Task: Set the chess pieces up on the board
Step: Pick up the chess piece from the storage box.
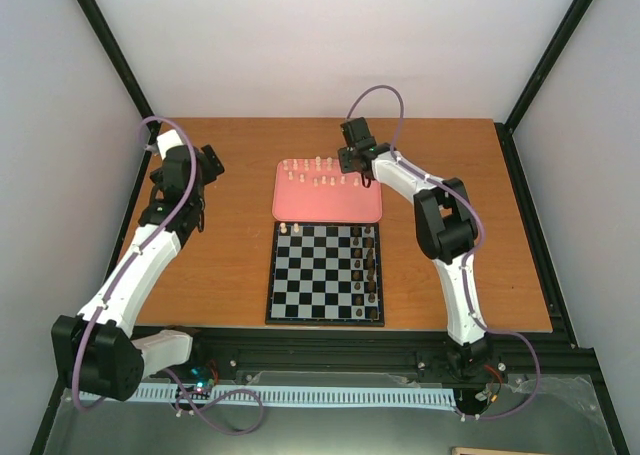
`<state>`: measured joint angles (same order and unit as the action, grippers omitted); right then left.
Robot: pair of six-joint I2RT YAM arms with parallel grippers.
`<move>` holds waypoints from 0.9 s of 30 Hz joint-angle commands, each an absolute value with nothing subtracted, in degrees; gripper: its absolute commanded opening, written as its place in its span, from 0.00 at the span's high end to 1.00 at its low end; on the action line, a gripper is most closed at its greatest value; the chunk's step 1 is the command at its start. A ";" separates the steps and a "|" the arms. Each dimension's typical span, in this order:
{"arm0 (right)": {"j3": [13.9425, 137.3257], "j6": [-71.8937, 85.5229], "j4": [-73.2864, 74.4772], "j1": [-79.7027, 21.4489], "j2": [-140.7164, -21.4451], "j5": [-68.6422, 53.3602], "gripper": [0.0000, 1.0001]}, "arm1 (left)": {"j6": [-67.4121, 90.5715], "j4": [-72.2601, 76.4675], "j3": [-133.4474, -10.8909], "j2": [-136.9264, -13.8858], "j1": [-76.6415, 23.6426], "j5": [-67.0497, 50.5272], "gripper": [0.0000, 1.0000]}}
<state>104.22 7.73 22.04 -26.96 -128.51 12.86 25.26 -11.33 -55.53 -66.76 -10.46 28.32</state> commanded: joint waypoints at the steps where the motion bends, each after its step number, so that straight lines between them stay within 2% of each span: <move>1: 108.95 7.54 24.27 -24.87 -132.34 11.77 0.57 | 25.05 -10.02 -56.60 -67.51 -10.55 29.06 0.00; 9: 112.48 7.21 25.55 -23.55 -135.79 10.52 0.58 | 24.96 -9.92 -57.39 -69.66 -10.55 29.43 0.00; 27: 115.02 7.14 28.36 -22.65 -138.88 6.15 0.67 | 24.96 -9.85 -57.41 -69.88 -10.56 29.52 0.00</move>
<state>113.23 7.73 27.66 -23.07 -137.38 6.59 25.26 -11.16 -55.55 -69.87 -10.46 29.02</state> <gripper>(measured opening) 0.335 0.998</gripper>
